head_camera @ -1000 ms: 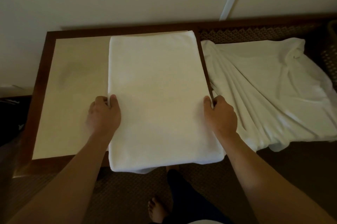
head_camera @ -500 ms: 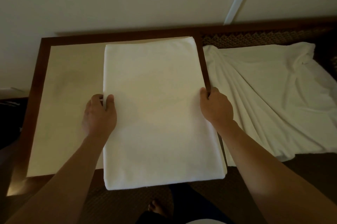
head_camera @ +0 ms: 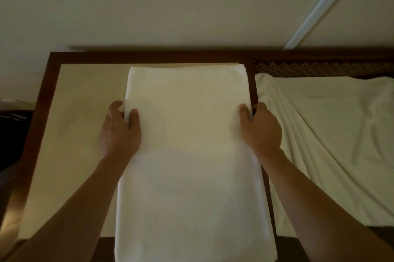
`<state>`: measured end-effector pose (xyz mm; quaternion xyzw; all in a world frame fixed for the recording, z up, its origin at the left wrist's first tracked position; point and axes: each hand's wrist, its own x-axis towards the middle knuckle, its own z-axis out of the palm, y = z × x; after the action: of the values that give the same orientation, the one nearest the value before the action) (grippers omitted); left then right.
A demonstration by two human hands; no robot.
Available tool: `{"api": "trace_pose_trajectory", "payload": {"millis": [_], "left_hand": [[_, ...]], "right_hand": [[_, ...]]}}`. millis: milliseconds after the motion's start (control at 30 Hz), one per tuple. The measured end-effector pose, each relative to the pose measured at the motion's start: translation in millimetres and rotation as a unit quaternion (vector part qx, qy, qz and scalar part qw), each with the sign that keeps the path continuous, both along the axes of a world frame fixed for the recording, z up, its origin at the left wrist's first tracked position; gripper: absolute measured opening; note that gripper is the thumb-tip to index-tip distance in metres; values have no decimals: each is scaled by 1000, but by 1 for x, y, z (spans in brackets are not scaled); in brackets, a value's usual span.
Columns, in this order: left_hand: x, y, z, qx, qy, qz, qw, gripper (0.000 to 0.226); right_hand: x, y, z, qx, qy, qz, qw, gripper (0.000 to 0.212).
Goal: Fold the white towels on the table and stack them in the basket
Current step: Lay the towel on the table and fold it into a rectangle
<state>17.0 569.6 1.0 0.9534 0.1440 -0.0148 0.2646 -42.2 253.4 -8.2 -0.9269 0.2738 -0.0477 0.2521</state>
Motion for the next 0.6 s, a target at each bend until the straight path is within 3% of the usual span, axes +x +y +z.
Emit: {"api": "trace_pose_trajectory", "payload": {"millis": [133, 300, 400, 467, 600], "left_hand": [[50, -8, 2, -34, -38, -71, 996, 51], [94, -8, -8, -33, -52, -85, 994, 39], [93, -8, -7, 37, -75, -74, 994, 40], [81, -13, -4, 86, -100, -122, 984, 44], [69, -22, -22, 149, 28, -254, 955, 75]], "right_hand": [[67, -13, 7, 20, 23, 38, 999, 48], [110, -22, 2, 53, -3, 42, 998, 30], [111, -18, 2, -21, -41, 11, 999, 26], [96, -11, 6, -99, -59, 20, 993, 34], [74, -1, -7, -110, 129, 153, 974, 67]]}}
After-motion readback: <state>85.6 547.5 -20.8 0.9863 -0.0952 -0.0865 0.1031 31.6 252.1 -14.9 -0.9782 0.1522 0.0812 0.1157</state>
